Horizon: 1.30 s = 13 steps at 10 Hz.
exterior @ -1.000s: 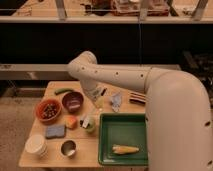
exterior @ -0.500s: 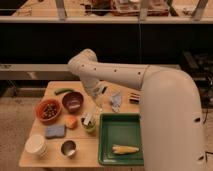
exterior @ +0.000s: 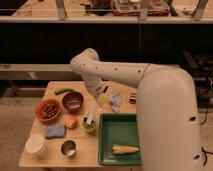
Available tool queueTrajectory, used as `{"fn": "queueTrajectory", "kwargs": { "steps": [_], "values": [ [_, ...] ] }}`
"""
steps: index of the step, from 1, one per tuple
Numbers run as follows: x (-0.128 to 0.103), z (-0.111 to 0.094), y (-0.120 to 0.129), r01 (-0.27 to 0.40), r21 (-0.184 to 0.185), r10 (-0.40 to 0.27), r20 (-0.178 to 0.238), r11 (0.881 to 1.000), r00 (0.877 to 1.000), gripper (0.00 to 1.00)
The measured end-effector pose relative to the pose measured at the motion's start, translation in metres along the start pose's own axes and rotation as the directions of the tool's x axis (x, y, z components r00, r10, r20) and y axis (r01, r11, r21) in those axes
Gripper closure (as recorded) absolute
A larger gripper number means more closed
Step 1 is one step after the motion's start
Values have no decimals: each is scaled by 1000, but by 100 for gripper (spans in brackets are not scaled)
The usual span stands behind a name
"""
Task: Place brush in plastic cup
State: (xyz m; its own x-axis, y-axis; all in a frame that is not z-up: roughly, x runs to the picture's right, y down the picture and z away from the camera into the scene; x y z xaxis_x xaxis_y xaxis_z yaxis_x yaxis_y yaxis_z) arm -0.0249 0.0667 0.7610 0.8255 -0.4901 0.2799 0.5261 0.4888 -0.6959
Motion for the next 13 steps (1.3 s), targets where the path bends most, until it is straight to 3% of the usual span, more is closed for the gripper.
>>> {"fn": "queueTrajectory", "kwargs": {
  "steps": [7, 9, 13],
  "values": [
    [-6, 20, 8, 9, -13, -9, 0, 1000, 1000, 100],
    [-4, 25, 8, 2, -13, -2, 1, 1000, 1000, 86],
    [-12, 26, 8, 16, -5, -16, 3, 1000, 1000, 46]
  ]
}}
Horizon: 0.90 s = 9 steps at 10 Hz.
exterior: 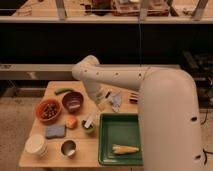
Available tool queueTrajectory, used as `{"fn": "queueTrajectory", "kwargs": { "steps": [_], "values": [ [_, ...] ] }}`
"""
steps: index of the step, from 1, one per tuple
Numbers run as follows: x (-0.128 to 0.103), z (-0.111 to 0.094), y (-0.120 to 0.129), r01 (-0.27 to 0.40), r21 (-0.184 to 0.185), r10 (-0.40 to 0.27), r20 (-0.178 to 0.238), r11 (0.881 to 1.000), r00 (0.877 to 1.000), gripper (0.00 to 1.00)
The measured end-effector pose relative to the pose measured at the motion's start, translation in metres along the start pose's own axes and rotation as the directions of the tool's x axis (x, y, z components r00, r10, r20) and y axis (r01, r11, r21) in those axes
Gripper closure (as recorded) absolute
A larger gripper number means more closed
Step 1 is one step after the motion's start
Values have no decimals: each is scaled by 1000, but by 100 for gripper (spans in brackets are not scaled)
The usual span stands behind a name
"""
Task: Place brush in plastic cup
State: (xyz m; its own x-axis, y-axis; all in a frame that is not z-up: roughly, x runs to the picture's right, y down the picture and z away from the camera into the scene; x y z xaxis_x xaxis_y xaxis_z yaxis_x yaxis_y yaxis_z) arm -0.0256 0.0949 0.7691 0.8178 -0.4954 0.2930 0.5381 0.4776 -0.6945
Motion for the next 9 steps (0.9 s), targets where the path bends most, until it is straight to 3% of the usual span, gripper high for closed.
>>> {"fn": "queueTrajectory", "kwargs": {
  "steps": [2, 9],
  "values": [
    [-2, -3, 0, 2, 14, -2, 4, 1000, 1000, 29],
    [-7, -28, 6, -12, 121, -2, 116, 993, 993, 28]
  ]
}}
